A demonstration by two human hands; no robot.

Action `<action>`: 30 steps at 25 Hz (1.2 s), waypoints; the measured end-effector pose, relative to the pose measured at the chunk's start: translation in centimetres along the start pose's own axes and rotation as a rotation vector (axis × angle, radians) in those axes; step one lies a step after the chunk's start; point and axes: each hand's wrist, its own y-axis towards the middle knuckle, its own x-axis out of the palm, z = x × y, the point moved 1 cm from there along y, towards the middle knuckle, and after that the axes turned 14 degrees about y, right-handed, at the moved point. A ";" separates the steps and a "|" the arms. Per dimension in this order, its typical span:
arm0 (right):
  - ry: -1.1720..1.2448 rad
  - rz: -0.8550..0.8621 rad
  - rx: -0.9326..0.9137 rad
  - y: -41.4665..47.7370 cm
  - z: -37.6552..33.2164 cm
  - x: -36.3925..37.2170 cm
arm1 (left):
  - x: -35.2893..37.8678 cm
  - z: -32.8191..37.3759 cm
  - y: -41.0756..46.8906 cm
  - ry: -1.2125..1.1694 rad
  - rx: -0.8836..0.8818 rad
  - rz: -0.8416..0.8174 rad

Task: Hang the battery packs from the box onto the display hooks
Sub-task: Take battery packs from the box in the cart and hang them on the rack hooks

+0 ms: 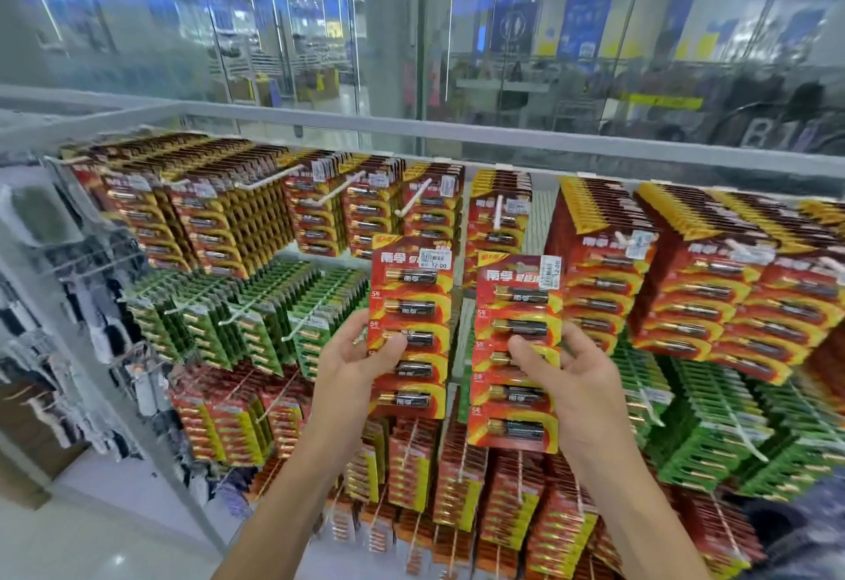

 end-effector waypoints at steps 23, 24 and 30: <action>-0.020 0.182 -0.160 3.2 0.9 5.4 | -3.7 -0.5 7.1 -0.013 0.125 -0.183; -0.020 0.186 -0.160 3.5 1.1 5.1 | -3.6 -0.5 7.1 -0.011 0.125 -0.182; -0.059 0.148 -0.153 4.0 1.1 4.3 | -2.9 -0.6 7.8 0.015 0.094 -0.159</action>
